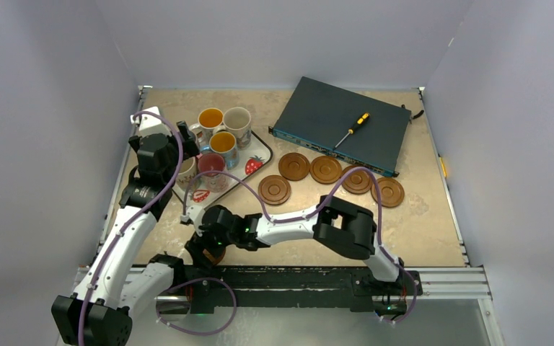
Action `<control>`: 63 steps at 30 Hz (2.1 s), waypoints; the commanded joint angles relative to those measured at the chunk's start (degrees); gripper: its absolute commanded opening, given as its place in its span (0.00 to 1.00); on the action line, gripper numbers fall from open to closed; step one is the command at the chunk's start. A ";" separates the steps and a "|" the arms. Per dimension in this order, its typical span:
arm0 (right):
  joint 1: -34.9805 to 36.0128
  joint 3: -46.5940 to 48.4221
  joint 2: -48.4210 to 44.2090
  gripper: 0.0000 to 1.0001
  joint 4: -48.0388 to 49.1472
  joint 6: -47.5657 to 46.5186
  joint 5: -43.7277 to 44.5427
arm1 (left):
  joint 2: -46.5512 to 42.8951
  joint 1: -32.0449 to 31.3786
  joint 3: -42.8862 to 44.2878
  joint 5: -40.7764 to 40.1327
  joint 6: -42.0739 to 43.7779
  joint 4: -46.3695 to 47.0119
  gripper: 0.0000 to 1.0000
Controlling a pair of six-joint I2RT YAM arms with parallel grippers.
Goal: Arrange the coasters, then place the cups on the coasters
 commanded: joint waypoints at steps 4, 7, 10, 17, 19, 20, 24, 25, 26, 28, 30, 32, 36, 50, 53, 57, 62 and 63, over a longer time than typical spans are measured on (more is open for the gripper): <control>-0.22 -0.57 0.17 0.81 -4.08 5.90 2.11 | 0.02 -0.16 -0.27 -0.45 -0.99 1.55 0.98; -1.29 -3.58 -1.78 0.81 -3.60 9.22 6.12 | 0.11 -0.20 -0.26 -0.23 -1.04 1.57 0.98; -4.00 -7.56 -4.49 0.81 -2.66 11.15 8.26 | 0.11 -0.18 -0.22 -0.17 -1.08 1.61 0.99; -10.51 -14.64 -9.87 0.81 -2.39 9.93 10.68 | 0.03 -0.16 -0.25 -0.17 -1.09 1.70 0.98; -11.46 -15.09 -10.78 0.81 -3.06 9.10 12.10 | -0.06 -0.16 -0.26 -0.17 -1.01 1.64 0.99; -11.83 -15.20 -11.07 0.81 -3.54 8.71 12.73 | -0.23 -0.22 -0.24 -0.17 -0.93 1.62 0.99; -13.43 -15.34 -11.71 0.80 -5.17 8.14 14.89 | -0.59 -0.16 -0.27 -0.61 -0.73 1.57 0.99; -13.92 -15.54 -11.97 0.80 -5.19 8.19 14.93 | -0.59 -0.16 -0.22 -0.61 -0.73 1.53 0.98; -14.36 -15.72 -12.20 0.80 -5.12 8.21 14.97 | -0.52 -0.18 -0.21 -0.61 -0.73 1.56 0.98; -14.95 -15.93 -12.73 0.80 -4.94 8.29 15.22 | -0.53 -0.19 -0.13 -0.44 -0.73 1.55 0.99; -15.29 -16.06 -13.07 0.80 -4.80 8.25 15.42 | -0.42 -0.16 -0.11 -0.35 -0.73 1.56 0.99; -15.53 -16.20 -13.14 0.80 -4.76 8.22 15.82 | -0.49 -0.21 -0.11 -0.44 -0.73 1.56 0.99; -16.14 -16.29 -13.47 0.80 -4.54 8.32 16.15 | -0.45 -0.16 -0.11 -0.44 -0.73 1.48 0.99; -16.49 -13.22 -19.94 0.92 -2.50 2.27 5.41 | -0.81 -0.16 -0.04 -0.59 -0.77 1.48 0.99; -16.55 -10.60 -24.85 0.96 -5.15 1.86 4.02 | -1.15 -0.18 -0.03 -0.77 -0.67 1.42 0.99; -17.09 -7.48 -29.59 0.98 -11.24 -0.04 9.17 | -1.85 -0.23 -0.21 0.48 0.04 1.96 0.99; -21.35 -5.58 -35.11 0.98 -20.59 0.12 11.12 | -2.22 -0.26 -0.12 3.21 0.74 2.35 0.99; -22.48 -5.43 -36.27 0.98 -21.91 0.13 11.42 | -2.35 -0.27 -0.14 3.51 0.95 2.42 0.99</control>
